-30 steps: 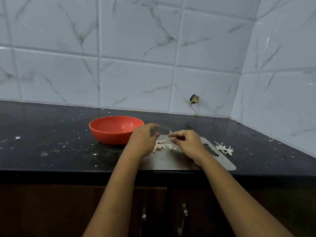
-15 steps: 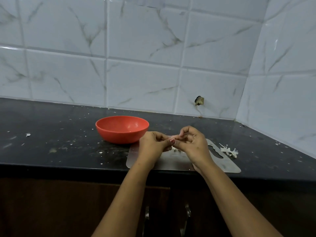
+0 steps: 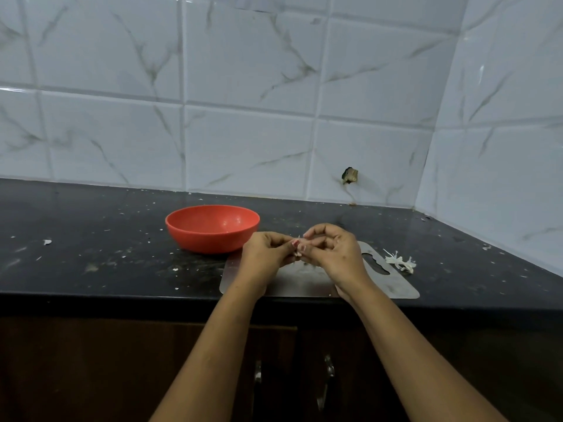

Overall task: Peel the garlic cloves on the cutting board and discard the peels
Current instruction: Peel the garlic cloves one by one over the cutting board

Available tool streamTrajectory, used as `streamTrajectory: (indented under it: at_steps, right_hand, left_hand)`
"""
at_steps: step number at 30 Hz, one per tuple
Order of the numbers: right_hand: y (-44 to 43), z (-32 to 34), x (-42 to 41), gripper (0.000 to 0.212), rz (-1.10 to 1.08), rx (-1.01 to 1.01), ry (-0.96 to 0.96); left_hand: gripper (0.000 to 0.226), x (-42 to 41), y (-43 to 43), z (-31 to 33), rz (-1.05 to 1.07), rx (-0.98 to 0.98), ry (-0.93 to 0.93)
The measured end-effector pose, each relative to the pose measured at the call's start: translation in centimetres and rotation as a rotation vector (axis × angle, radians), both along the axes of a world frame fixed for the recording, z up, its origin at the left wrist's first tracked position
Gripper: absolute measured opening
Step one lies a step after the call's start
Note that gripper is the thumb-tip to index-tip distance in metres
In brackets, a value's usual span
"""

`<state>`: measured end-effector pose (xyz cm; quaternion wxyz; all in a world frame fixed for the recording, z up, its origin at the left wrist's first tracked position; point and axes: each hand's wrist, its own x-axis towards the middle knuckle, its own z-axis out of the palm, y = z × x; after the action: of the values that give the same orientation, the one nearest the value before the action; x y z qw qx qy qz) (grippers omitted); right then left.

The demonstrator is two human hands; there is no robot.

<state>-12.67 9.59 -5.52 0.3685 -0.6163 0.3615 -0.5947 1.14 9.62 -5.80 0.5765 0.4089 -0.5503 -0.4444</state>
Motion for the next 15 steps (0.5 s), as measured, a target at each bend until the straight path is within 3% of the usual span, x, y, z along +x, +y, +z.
streamTrajectory:
  at_steps: [5, 15]
  right_hand:
    - [0.08, 0.02, 0.10, 0.021, -0.020, -0.037, 0.052]
    - [-0.87, -0.47, 0.15, 0.037, -0.059, -0.068, 0.167]
  left_hand:
    - [0.011, 0.41, 0.05, 0.19, -0.080, 0.054, 0.061]
    - [0.005, 0.24, 0.10, 0.37, 0.018, 0.085, 0.043]
